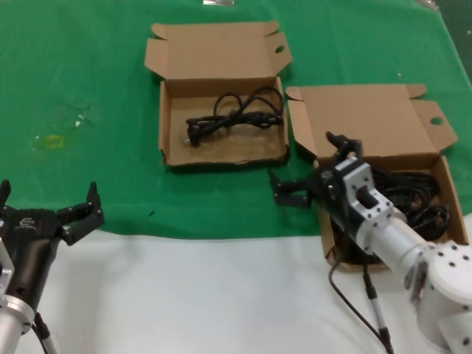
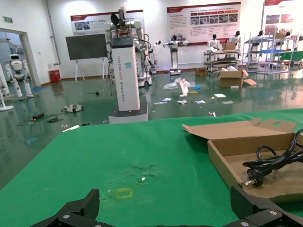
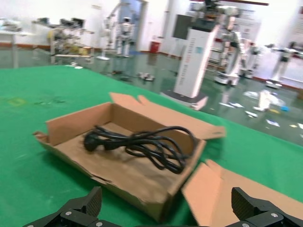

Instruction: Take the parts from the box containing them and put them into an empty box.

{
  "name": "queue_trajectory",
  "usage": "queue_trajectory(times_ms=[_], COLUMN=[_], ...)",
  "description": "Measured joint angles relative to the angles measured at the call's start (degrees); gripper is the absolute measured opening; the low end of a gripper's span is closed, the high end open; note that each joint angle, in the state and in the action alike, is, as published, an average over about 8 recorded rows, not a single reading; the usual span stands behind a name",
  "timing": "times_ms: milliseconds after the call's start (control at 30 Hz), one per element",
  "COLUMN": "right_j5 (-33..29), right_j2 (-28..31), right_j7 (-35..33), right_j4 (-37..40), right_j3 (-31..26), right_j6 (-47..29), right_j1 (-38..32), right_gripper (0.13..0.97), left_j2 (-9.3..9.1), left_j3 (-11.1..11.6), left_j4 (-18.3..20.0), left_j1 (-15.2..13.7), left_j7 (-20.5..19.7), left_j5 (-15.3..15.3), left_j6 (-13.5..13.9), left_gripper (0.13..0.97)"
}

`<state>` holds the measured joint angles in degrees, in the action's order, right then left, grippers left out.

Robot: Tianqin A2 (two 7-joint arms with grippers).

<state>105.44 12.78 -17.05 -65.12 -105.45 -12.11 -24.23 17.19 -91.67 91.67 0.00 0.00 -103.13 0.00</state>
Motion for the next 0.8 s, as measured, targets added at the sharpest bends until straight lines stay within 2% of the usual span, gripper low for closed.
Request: queue_trajectory(times_ms=[200, 600, 800], right_j5=[-0.6, -1.8, -2.0], right_j2=[1.1, 3.4, 3.9], right_j7=[4.3, 12.9, 15.1], right_j4=[-6.8, -20.2, -23.5], right_j3=[3.5, 10.5, 12.2], right_j6=[3.1, 9.2, 10.7], right_j1=[6.2, 18.4, 21.4], right_gripper=[0.966, 0.966, 0.966], left_j2=[0.0, 0.0, 0.0], left_j3=[0.0, 0.0, 0.0], left_j4=[0.0, 0.0, 0.0], left_j1=[0.0, 0.0, 0.0], left_j7=[0.0, 0.0, 0.0], left_j5=[0.0, 0.0, 0.0], left_j6=[0.0, 0.0, 0.0], left_gripper=[0.965, 0.966, 0.966])
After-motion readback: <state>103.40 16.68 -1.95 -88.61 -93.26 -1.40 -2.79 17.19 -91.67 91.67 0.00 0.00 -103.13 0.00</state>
